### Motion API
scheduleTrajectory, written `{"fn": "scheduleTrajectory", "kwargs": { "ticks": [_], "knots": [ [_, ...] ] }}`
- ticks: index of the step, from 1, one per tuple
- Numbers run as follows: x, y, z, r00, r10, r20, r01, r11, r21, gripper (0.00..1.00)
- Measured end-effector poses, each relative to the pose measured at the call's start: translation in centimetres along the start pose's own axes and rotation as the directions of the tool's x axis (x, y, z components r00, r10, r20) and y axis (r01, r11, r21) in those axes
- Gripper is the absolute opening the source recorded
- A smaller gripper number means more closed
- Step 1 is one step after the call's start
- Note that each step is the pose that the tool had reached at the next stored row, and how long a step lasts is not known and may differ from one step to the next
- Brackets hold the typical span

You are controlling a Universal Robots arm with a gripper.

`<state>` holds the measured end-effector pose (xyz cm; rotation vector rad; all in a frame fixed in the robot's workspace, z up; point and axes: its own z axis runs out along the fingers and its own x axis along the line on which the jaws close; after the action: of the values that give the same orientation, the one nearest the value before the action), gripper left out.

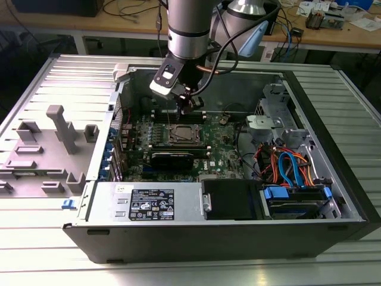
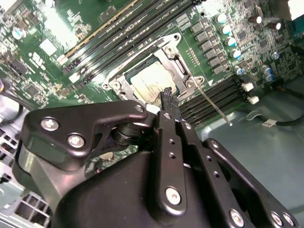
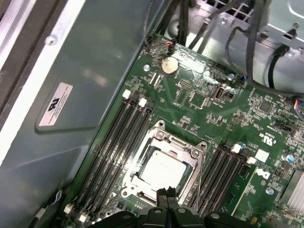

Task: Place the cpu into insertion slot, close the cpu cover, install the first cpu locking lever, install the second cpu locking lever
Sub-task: 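Install the first cpu locking lever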

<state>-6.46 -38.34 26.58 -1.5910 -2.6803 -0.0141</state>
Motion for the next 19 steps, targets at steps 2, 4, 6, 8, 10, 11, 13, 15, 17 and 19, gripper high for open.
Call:
{"fn": "scheduleTrajectory", "kwargs": {
  "ticks": [2,4,6,8,10,11,13,15,17,19],
  "knots": [
    [0.0,-0.01,-0.21,0.9999,-0.014,0.0,0.014,0.9999,0.0004,0.11],
    [0.02,-0.01,-0.62,0.9999,-0.016,-0.0007,0.016,0.9999,0.0,0.11],
    [0.04,-0.01,-1.28,0.9998,-0.018,-0.0009,0.018,0.9998,-0.0001,0.11],
    [0.05,-0.01,-1.77,0.9998,-0.02,-0.0008,0.02,0.9998,0.0,0.11],
    [0.05,-0.02,-1.89,0.9997,-0.025,-0.001,0.025,0.9997,0.0,0.11],
    [0.05,-0.02,-1.89,0.999,-0.045,-0.0008,0.045,0.999,0.0006,0.11],
    [0.06,-0.03,-1.9,0.9962,-0.087,-0.0007,0.087,0.9962,0.0018,0.11],
    [0.06,-0.03,-1.9,0.9915,-0.13,-0.0008,0.13,0.9915,0.0027,0.11],
    [0.06,-0.03,-1.9,0.9835,-0.181,-0.0008,0.181,0.9835,0.0041,0.11],
    [0.06,-0.03,-1.9,0.9744,-0.225,-0.0008,0.225,0.9744,0.0052,0.11]
  ]
}}
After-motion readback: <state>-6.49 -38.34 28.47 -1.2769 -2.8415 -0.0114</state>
